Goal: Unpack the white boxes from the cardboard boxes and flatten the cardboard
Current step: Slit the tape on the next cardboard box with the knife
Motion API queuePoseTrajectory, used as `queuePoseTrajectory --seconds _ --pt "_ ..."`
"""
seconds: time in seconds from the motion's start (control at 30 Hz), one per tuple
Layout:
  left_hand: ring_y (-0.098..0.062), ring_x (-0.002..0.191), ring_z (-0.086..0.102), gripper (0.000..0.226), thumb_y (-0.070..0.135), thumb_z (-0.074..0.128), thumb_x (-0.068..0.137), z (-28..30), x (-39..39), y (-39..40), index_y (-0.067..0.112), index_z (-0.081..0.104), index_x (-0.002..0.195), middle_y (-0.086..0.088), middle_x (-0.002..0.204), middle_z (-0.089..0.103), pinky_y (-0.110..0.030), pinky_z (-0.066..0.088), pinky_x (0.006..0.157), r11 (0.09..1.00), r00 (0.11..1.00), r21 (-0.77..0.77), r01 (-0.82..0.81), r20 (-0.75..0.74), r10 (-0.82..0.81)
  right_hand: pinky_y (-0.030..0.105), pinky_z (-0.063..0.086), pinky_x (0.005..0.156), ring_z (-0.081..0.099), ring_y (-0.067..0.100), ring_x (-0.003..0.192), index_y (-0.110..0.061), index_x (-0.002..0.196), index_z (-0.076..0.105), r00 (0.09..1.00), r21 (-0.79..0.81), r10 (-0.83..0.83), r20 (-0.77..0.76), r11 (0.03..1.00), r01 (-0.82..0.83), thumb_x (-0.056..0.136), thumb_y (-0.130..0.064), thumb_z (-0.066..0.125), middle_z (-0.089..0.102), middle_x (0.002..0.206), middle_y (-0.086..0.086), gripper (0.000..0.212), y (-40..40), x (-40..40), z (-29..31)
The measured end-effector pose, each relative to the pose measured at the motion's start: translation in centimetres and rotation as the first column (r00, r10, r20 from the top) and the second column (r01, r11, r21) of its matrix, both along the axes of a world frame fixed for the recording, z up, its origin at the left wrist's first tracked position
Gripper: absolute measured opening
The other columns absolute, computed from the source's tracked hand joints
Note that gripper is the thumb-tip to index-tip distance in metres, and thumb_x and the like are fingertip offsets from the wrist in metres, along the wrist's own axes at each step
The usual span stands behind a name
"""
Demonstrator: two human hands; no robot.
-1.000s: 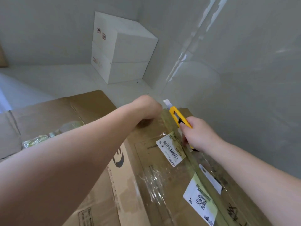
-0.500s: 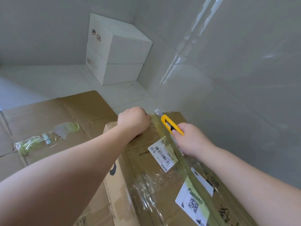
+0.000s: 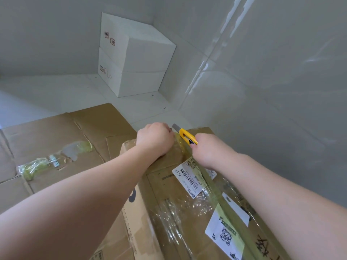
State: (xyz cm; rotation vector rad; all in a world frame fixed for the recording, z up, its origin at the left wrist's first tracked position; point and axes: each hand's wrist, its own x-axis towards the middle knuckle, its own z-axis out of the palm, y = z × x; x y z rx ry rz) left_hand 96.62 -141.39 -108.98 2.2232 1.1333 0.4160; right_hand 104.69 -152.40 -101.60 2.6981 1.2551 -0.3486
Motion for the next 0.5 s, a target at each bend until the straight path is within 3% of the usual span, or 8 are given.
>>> queuePoseTrajectory --seconds 0.13,0.33,0.43,0.5 --pt "-0.025 0.089 0.053 0.018 0.031 0.044 0.092 -0.1 0.0 0.1 0.025 0.06 0.088 0.002 0.094 0.062 -0.029 0.04 0.071 1.0 1.0 -0.018 0.0 0.016 0.001 0.026 0.035 0.049 0.05 0.021 0.057 -0.019 0.073 0.039 0.999 -0.015 -0.033 -0.011 0.999 0.033 0.099 -0.029 0.04 0.051 0.074 0.004 0.027 -1.6 0.1 0.3" --pt "-0.023 0.086 0.051 0.02 0.031 0.043 0.093 -0.1 -0.1 0.1 0.024 0.062 0.093 0.001 0.096 0.063 -0.029 0.039 0.071 1.0 0.999 -0.003 -0.009 0.035 0.009 0.021 0.04 0.044 0.047 0.022 0.046 -0.009 0.076 0.044 0.915 0.07 -0.202 -0.351 0.968 0.24 0.1 -0.019 0.04 0.05 0.072 0.015 0.026 -0.2 0.1 1.2" --pt "-0.025 0.09 0.054 0.018 0.029 0.043 0.092 -0.1 0.0 0.0 0.023 0.061 0.09 0.0 0.095 0.063 -0.03 0.041 0.072 1.0 1.0 -0.008 -0.006 0.028 0.007 0.03 0.043 0.056 0.05 0.026 0.057 -0.008 0.083 0.047 0.959 0.052 -0.163 -0.233 0.982 0.18 0.099 -0.023 0.04 0.051 0.076 0.013 0.024 -0.1 0.1 0.1" --pt "-0.025 0.088 0.053 0.017 0.029 0.044 0.092 0.0 0.0 0.1 0.024 0.06 0.089 0.0 0.094 0.063 -0.03 0.042 0.072 1.0 1.0 -0.018 -0.002 0.022 0.002 0.032 0.045 0.056 0.052 0.026 0.056 -0.011 0.079 0.046 0.974 0.057 -0.12 -0.193 0.989 0.133 0.098 -0.026 0.041 0.052 0.071 0.011 0.025 -1.5 0.3 0.1"
